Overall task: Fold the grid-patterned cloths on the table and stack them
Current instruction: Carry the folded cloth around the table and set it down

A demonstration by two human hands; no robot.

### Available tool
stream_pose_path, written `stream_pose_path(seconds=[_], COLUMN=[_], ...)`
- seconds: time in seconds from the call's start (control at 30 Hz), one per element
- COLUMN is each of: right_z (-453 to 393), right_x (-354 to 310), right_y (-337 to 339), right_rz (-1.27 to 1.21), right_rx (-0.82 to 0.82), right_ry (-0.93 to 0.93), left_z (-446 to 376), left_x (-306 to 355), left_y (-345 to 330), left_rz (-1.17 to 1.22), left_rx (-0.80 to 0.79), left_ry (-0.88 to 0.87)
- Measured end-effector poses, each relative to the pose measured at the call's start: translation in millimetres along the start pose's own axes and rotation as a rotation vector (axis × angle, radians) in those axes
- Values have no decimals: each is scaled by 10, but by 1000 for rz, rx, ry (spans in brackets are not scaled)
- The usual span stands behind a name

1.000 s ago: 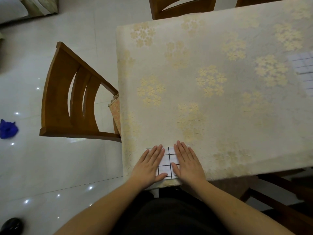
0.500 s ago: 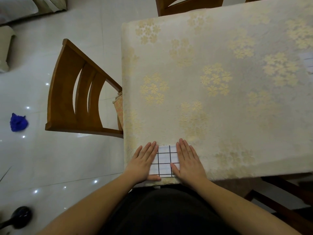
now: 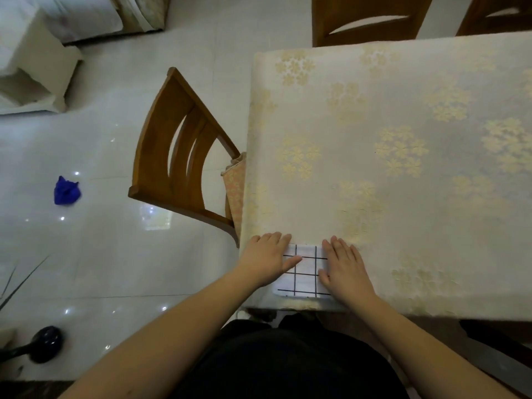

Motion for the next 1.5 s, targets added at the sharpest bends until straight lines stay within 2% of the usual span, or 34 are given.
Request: stream_pose_path(seconds=[0.07,0.17,0.4,0.67,0.87,0.97,1.13,1.3,1.5], right_z=[-26,-69,72,175,231,219,14,-455,-1134], right_x=[-200,-691,-2255,-3935,-4835,-5042,-5095,-5008,-5076], right_y=[194,469,851,588,579,643,766,869,1089], right_rz=[-26,-28,24,41,66,96,88,95,108], right_rx=[5,-16,-88,-89,-45,-15,-3,0,20], right_ry=[-3,73,264,252,379,386,356,329,382], left_z=[205,594,1638,2745,3318,3345,3130,2660,2110], left_x=[-106,-402,-1389,-2568,-3315,-3547,-3719,-3940,-4264], left_y=[114,203,204,56,20,-1,152,307,678], left_rz=[-79,-105,-100,-3,66,147,110,75,32], left_rx=[74,103,178,218,265,285,291,273,284], left_ry=[7,38,300,415,487,505,495,487,465])
Point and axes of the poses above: each hand's wrist, its own z-axis away from the middle knuckle, its own y-axis out of the back of the hand, x = y × z, the point moved 6 cm from there along -z, towards the middle knuckle, and after that the axes turned 2 degrees about -z, right-handed, at the moved point
